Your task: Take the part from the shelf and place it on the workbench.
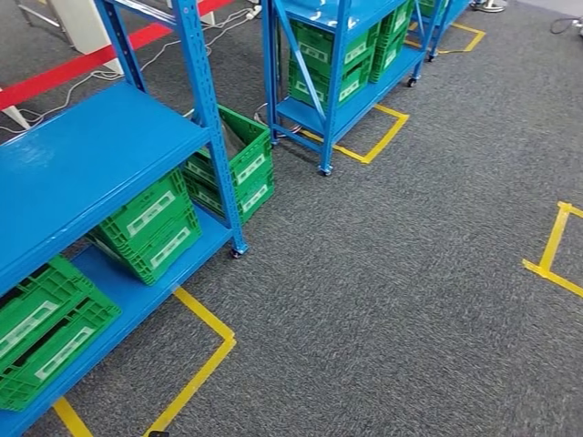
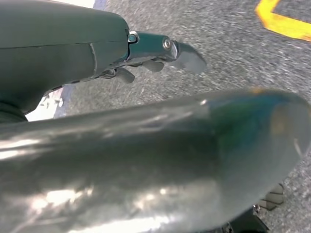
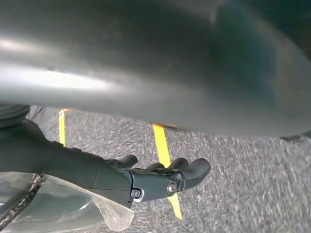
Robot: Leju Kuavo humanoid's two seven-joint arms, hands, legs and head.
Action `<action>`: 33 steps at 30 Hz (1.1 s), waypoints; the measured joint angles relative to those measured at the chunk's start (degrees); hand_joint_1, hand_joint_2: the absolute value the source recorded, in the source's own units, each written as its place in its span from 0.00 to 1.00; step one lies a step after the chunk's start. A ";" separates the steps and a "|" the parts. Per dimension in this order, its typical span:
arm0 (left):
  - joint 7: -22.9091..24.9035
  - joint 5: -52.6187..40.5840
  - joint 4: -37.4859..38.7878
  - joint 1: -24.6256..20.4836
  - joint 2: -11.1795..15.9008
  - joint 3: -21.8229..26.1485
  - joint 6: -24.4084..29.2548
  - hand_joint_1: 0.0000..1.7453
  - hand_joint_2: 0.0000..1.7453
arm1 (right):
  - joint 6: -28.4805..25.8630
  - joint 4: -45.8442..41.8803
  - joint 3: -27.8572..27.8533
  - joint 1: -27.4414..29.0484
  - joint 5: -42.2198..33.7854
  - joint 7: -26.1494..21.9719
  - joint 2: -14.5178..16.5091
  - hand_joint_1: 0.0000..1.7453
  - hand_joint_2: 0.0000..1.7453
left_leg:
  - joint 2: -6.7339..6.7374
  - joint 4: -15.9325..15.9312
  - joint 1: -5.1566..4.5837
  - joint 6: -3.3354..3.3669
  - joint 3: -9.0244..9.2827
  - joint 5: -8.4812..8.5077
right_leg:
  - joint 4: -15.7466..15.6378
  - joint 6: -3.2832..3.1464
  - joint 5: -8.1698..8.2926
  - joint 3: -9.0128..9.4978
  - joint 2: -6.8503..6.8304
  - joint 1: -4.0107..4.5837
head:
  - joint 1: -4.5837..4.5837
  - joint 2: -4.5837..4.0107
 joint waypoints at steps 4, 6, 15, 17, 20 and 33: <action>0.45 0.98 0.00 0.19 0.17 0.04 0.08 0.00 0.00 | 1.45 0.02 0.19 0.15 0.74 0.43 -0.66 0.00 0.00 | -3.30 0.33 0.04 -0.36 0.20 -0.23 | -8.53 -0.29 7.07 2.40 2.15 -0.23 | -0.01 0.00; 0.08 2.17 0.00 0.10 0.19 0.32 0.15 0.00 0.00 | 2.32 0.08 0.65 0.18 1.82 0.52 -1.01 0.00 0.00 | -4.60 0.79 0.10 -0.97 -0.15 -0.38 | -13.62 -0.44 8.56 4.72 4.67 -0.45 | -0.05 0.00; -1.59 8.17 0.00 0.36 0.60 4.84 0.70 0.00 0.00 | 4.75 0.17 4.86 0.84 7.41 0.52 -1.90 0.00 0.00 | 0.30 15.86 0.25 -3.31 -7.65 -7.60 | -14.85 -2.58 8.06 6.05 -0.99 -0.22 | -0.80 0.00; -1.68 8.67 0.00 0.59 0.60 5.78 0.75 0.00 0.00 | 4.86 0.19 5.56 1.02 7.81 0.61 -2.08 0.00 0.00 | 0.70 16.03 0.27 -3.13 -7.65 -6.29 | -14.85 -2.63 7.76 6.34 -2.68 -0.01 | -0.81 0.00; -1.74 9.00 0.00 0.67 0.68 6.75 0.86 0.00 0.00 | 5.11 0.20 6.29 1.02 8.01 0.56 -2.14 0.00 0.00 | 3.75 5.17 -0.49 -1.82 -2.11 -1.17 | -14.84 -2.33 7.06 7.01 -4.70 0.38 | -0.81 0.00; -0.65 7.18 0.00 0.73 0.73 7.75 1.57 0.00 0.00 | 6.61 0.34 6.70 1.64 6.33 -1.85 -2.73 0.00 0.00 | -2.12 0.30 -0.09 0.10 0.45 -0.42 | -2.09 0.07 3.56 -0.37 0.55 -0.08 | -0.26 0.00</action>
